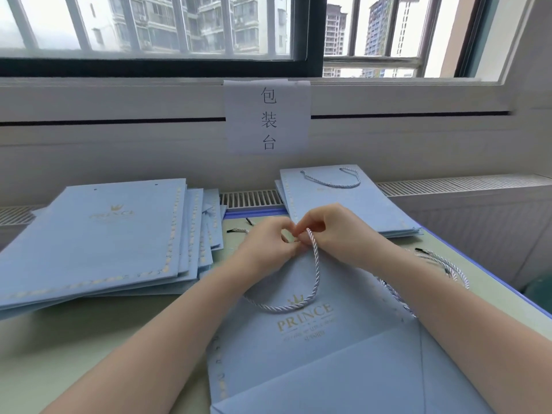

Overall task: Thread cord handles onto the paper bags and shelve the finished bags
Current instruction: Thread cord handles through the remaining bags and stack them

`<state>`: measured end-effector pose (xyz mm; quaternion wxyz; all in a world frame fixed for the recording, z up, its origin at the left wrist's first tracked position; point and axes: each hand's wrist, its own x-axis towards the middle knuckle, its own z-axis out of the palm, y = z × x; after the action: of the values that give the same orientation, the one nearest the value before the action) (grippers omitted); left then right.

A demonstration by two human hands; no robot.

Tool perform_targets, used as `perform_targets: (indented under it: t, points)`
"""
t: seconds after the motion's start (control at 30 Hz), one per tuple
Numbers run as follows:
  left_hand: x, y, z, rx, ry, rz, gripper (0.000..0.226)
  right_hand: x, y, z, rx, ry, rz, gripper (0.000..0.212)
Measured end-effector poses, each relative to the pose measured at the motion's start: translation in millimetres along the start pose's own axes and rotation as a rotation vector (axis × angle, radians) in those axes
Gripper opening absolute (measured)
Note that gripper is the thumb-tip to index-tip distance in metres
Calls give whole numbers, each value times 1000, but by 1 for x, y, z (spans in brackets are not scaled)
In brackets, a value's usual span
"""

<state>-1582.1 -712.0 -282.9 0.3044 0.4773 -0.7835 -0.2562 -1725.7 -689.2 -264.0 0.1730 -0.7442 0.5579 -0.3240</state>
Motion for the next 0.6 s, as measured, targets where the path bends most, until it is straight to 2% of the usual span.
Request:
perform_targets:
  t: [0.17,0.4,0.47,0.6]
  points:
    - [-3,-1,4,57,147,23,7,-1,0,-7,-280,82,-62,19]
    - [-5,-5,7,-45,192,67,9,1,2,-9,-232,24,-89,5]
    - [-3,-4,6,-19,170,50,4,0,0,-16,-226,56,-66,6]
    - [-2,-1,5,87,-8,-30,20,-2,-4,-32,-360,-18,-30,7]
